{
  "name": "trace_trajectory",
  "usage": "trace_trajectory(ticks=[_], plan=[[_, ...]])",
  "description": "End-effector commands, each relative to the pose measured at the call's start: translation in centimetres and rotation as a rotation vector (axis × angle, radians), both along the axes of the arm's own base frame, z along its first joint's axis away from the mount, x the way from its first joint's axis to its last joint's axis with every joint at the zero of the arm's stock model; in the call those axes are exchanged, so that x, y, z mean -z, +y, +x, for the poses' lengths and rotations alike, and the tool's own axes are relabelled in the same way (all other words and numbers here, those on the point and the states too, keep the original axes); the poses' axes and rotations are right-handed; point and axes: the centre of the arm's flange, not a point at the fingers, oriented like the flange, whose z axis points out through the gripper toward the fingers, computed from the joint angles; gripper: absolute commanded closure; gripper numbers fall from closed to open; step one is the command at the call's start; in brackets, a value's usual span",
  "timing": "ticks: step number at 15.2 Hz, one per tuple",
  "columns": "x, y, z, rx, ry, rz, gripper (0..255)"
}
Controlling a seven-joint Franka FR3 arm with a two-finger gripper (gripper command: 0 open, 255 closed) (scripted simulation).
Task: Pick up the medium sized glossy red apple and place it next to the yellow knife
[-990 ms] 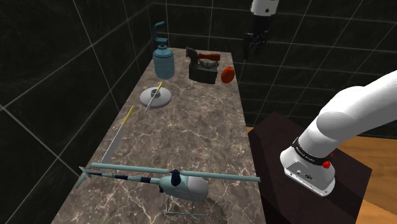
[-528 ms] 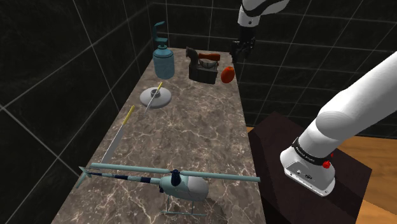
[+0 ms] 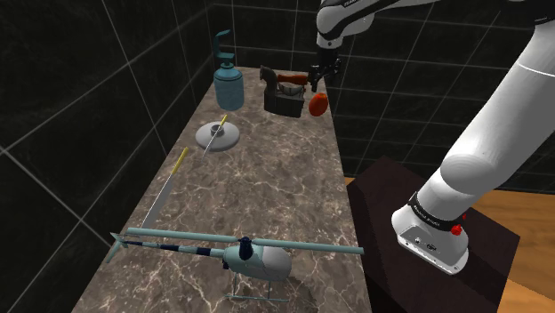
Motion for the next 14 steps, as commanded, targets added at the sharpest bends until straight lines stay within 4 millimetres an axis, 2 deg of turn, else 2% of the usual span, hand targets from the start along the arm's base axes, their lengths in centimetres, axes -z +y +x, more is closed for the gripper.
trace_trajectory(ticks=[1,9,14], plan=[[1.5,-1.2,1.7,0.013,-0.003,-0.010,0],[5.5,-1.6,2.0,0.016,-0.003,-0.013,0],[5.9,-1.6,2.0,0.016,-0.003,-0.013,0]])
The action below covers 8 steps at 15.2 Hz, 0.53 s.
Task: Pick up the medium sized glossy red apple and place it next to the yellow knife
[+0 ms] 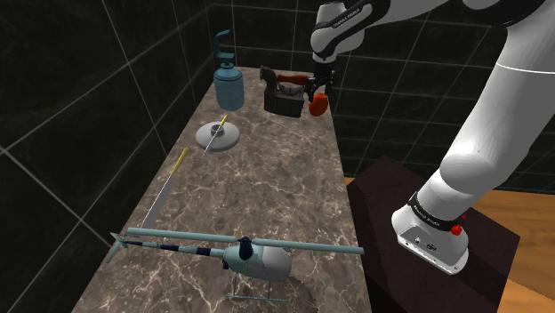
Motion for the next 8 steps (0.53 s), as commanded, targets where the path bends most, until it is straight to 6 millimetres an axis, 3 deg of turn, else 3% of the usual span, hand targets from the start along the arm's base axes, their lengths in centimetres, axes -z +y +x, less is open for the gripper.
trace_trajectory(ticks=[1,3,4,8], plan=[[0.02,0.01,0.01,0.000,0.000,0.000,0],[0.01,0.00,0.00,0.000,0.000,0.000,0],[0.01,0.00,0.00,0.000,0.000,0.000,255],[0.03,0.01,0.01,0.000,0.000,0.000,255]])
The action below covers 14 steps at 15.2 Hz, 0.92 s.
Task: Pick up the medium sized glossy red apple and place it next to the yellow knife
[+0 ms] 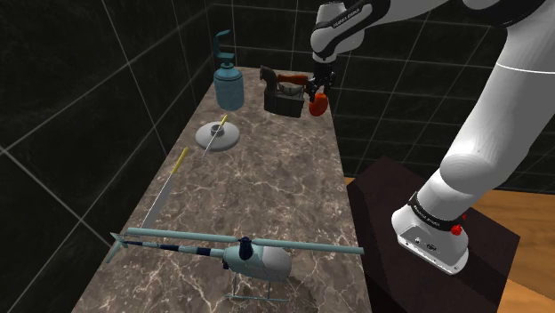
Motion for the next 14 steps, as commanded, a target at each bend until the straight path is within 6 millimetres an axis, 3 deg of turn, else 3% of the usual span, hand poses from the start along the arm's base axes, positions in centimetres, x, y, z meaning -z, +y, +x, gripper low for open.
trace_trajectory(ticks=[1,5,14], plan=[[0.1,0.0,0.0,0.000,0.001,0.000,255],[0.1,0.0,0.0,0.000,0.001,0.000,255],[-4.7,0.0,0.0,0.000,0.001,0.000,255]])
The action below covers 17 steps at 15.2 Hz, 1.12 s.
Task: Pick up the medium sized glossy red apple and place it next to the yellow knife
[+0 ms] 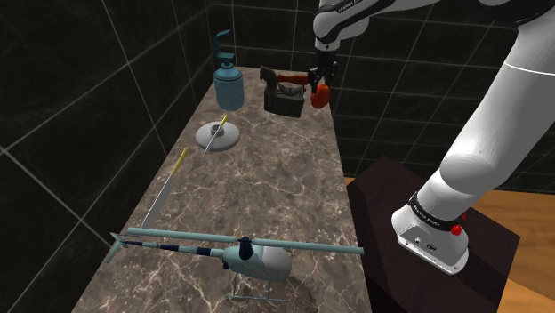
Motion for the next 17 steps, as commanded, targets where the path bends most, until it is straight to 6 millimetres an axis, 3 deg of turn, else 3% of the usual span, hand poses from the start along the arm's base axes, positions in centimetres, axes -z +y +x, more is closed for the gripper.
trace_trajectory(ticks=[1,17], plan=[[-1.0,0.0,0.1,0.000,0.000,0.000,255],[-9.5,0.0,0.1,0.000,0.000,0.000,255]])
